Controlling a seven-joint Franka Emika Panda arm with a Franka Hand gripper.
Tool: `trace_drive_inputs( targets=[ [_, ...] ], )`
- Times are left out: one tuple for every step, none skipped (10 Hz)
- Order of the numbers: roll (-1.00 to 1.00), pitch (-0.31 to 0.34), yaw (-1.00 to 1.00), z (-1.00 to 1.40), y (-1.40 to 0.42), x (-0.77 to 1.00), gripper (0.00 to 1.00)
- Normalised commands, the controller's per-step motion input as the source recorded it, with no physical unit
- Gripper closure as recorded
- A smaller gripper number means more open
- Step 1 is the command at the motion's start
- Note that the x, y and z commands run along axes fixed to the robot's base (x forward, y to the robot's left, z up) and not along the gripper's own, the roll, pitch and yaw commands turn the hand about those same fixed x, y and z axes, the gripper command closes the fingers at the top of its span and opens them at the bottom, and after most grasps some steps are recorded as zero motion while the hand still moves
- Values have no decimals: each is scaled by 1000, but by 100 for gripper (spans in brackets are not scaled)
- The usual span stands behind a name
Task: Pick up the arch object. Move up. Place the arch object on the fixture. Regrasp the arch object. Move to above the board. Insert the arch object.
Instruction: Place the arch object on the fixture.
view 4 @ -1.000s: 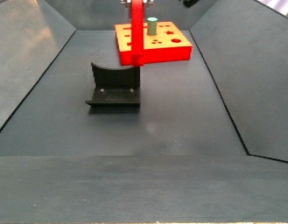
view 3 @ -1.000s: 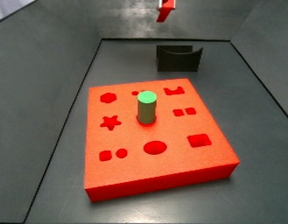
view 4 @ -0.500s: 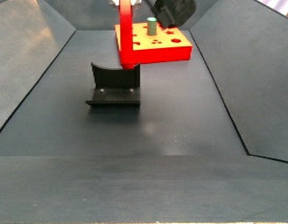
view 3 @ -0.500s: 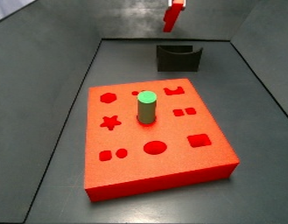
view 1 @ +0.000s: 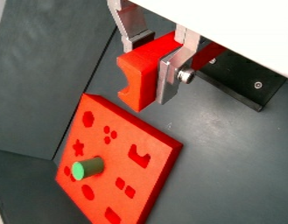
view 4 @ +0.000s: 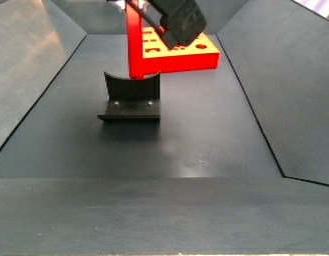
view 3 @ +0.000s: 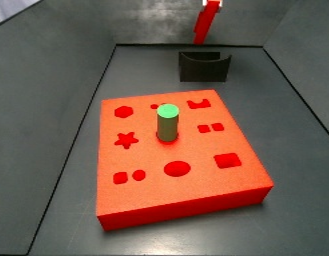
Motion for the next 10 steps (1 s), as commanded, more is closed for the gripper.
trace_drive_inputs(
  targets=[
    [-166,-74,-85,-1000,26,85,100],
    [-140,-89,-66,-1000,31,99,100],
    [-108,-86,-44,-1000,31,111,100],
    [-83,-76,-21,-1000,33,123,100],
    [-70,-64,0,-865,27,119,100],
    [-65,-60,6,-754,23,106,100],
    [-51,-47,13,-477,16,80,100],
    [-39,-43,16,-393,24,58,100],
    [-44,-45,14,-368,19,51,100],
    [-48,-44,11,-354,14,52,100]
  ],
)
